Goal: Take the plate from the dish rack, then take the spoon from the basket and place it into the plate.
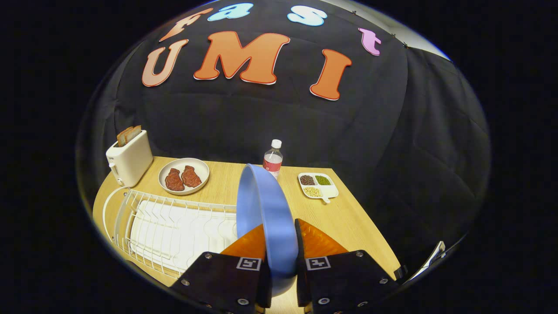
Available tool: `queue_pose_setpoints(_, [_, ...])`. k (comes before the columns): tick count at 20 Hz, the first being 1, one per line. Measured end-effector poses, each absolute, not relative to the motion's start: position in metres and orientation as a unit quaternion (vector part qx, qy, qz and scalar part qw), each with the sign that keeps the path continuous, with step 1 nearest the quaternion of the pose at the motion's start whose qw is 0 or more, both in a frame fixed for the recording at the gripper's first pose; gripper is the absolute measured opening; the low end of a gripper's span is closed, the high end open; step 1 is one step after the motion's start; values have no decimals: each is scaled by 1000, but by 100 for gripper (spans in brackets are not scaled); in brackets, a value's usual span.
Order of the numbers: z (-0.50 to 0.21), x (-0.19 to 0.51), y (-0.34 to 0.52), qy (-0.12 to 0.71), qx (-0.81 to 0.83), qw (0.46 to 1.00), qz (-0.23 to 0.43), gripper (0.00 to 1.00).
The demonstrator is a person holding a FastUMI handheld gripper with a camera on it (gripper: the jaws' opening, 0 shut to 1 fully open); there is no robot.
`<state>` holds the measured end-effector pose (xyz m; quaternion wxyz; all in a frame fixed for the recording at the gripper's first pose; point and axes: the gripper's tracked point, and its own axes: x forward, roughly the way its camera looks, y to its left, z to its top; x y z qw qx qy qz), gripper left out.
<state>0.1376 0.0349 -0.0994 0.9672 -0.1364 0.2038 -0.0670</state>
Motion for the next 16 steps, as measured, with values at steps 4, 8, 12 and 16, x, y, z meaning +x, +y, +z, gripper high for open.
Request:
queue_pose_setpoints(4, [-92,99,34,201,-96,973,-55,23])
queue_pose_setpoints(8, [-100,49,40,212,-50,975,-34,23])
queue_pose_setpoints(12, [-123,-2,44,227,-14,974,-20,22])
queue_pose_setpoints(16, [-161,-40,49,254,34,967,-7,23])
